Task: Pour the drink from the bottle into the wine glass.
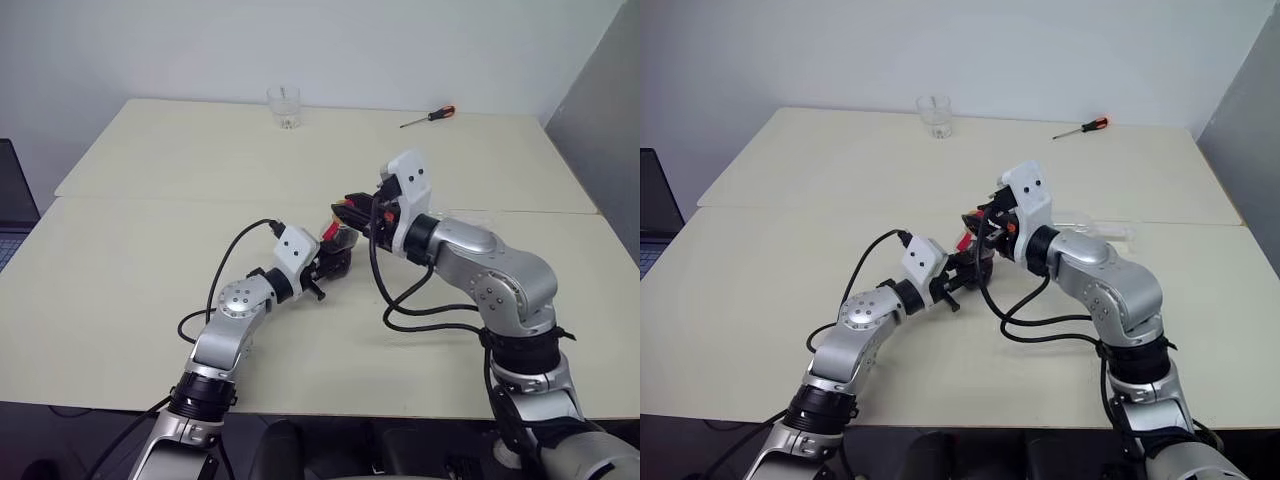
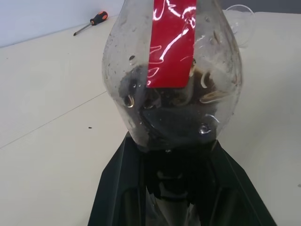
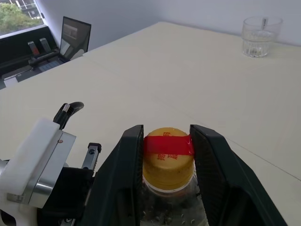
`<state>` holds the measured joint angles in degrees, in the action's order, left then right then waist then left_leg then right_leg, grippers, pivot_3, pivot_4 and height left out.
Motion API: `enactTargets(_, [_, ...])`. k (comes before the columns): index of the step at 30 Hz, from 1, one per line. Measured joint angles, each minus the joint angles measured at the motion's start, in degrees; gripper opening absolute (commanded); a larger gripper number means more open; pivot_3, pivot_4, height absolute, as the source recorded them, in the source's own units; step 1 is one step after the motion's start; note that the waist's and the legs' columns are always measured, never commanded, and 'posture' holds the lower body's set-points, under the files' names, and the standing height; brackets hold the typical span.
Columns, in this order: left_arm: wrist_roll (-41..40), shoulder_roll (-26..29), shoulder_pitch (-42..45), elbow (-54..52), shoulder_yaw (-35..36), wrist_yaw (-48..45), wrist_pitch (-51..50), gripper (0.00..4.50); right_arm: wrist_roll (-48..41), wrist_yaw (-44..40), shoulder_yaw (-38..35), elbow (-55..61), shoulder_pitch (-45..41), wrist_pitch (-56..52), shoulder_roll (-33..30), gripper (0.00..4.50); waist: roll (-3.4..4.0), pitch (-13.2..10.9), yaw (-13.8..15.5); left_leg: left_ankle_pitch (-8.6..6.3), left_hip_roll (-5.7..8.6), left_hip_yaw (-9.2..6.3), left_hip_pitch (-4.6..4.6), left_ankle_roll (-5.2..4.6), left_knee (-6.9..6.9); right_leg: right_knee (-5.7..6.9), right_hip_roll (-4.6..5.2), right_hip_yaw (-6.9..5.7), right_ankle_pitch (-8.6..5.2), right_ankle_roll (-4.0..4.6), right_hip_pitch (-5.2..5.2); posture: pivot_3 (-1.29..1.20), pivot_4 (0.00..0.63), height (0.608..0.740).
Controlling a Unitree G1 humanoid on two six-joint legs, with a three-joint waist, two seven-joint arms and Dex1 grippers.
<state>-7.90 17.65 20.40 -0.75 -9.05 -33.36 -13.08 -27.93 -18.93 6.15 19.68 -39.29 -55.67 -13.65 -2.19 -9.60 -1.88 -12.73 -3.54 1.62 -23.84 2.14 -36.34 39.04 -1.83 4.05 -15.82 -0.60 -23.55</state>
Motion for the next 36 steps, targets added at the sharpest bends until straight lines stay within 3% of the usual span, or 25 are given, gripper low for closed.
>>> enactTargets(17, [-0.04, 0.11, -0.01, 0.08, 0.04, -0.11, 0.0, 0.81, 0.66, -4.43, 0.95, -2.94, -0.63, 3.28, -1.67, 1.46, 0.0, 0.0, 0.0, 0.0, 0.01, 0.01, 0.01, 0.0, -0.02, 0.0, 0.0, -0.03, 0.0, 0.0, 0.0, 0.0, 0.15, 0.74])
enactTargets(22, [-0.13, 0.11, 0.02, 0.37, 0.56, -0.58, -0.07, 0.78, 3.33, -18.76, 5.67, -14.85, -6.35, 14.95, -7.47, 1.46, 0.02, -0.01, -0.09, 0.0, 0.0, 0.06, 0.03, -0.01, -0.12, 0.01, -0.04, -0.11, 0.0, -0.01, 0.02, 0.0, 0.15, 0.74])
enactTargets(29, [-0.2, 0.52, 0.02, 0.39, 1.15, -1.28, -0.19, 0.74, 7.14, -39.53, 8.94, -32.68, -14.08, 30.96, -9.98, 1.46, 0.04, -0.02, -0.02, -0.01, -0.01, 0.07, 0.0, -0.02, -0.19, 0.0, -0.06, -0.12, 0.01, 0.01, 0.02, 0.0, 0.15, 0.74])
enactTargets(36, [-0.17, 0.44, -0.01, 0.39, 1.12, -1.21, -0.22, 0.74, 9.91, -51.13, 9.24, -47.42, -20.24, 41.83, -8.72, 1.46, 0.07, -0.04, 0.02, -0.01, -0.03, 0.09, 0.0, -0.02, -0.27, 0.04, -0.04, -0.1, 0.01, 0.02, 0.02, 0.0, 0.15, 0.74])
